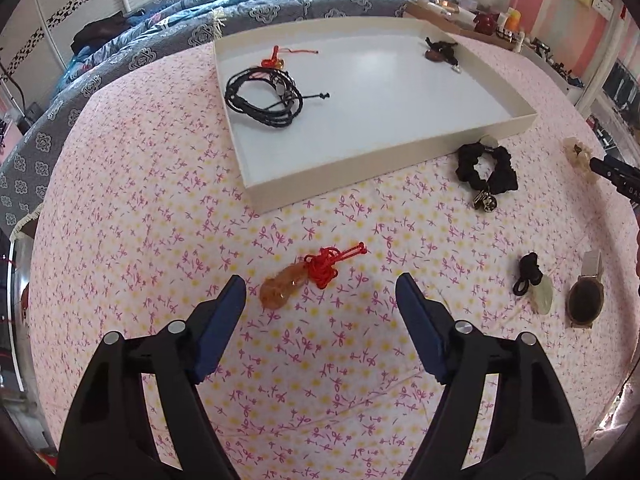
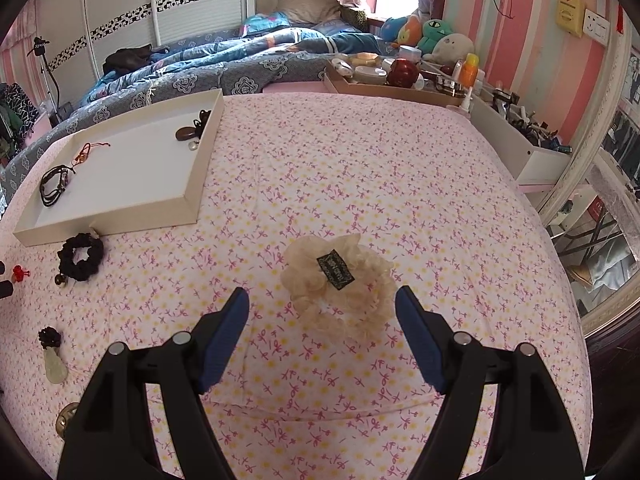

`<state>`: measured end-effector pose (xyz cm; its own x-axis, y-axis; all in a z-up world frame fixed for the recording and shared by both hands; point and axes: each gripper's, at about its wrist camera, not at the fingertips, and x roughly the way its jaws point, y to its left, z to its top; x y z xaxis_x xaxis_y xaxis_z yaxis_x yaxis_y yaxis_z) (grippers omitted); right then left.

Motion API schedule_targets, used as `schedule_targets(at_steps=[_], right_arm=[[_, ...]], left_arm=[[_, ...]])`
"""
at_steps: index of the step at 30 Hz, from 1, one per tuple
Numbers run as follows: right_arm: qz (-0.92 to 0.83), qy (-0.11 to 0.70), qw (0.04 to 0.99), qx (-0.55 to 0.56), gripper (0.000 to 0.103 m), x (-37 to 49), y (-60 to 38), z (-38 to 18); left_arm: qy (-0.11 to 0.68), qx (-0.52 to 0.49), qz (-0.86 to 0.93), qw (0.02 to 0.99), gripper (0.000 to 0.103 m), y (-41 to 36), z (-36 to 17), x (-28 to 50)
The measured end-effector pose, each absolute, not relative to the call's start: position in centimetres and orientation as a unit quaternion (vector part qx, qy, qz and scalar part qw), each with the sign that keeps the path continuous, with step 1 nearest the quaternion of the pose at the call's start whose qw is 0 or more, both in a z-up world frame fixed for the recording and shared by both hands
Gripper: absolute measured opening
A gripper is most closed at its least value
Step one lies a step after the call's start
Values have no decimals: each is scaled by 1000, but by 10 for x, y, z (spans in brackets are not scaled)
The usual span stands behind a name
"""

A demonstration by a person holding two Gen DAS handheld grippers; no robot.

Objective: Organize jewelry
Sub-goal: 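Grasp the red-cord amber gourd charm with the left tool while the right tool grasps the beige lace scrunchie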

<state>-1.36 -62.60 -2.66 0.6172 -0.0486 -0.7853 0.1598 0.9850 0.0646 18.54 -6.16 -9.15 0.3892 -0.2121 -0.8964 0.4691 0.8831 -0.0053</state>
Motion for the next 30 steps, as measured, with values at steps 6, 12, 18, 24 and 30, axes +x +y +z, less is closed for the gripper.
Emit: schedule_targets(at_steps=[6,12,18,24,30], right_arm=[[-57,437,896,62,76,-11,-626,-29],[-57,445,892,63,76,-6,-625,-35],[-58,448,890,63,76,-5,-626,-37],[-60,450,888,65,73,-6,-627,-39],[-59,458,885,62,53,-4,-627,-41]], left_arm=[[529,126,-208,813,63,-63,-99,193],[530,134,-206,811,60,-66,-102,199],[527,148,-202,812,53,-72,-105,203],[516,152,-210,816,45,-75,-104,204],[512,146,-206,821,45,-77,-105,210]])
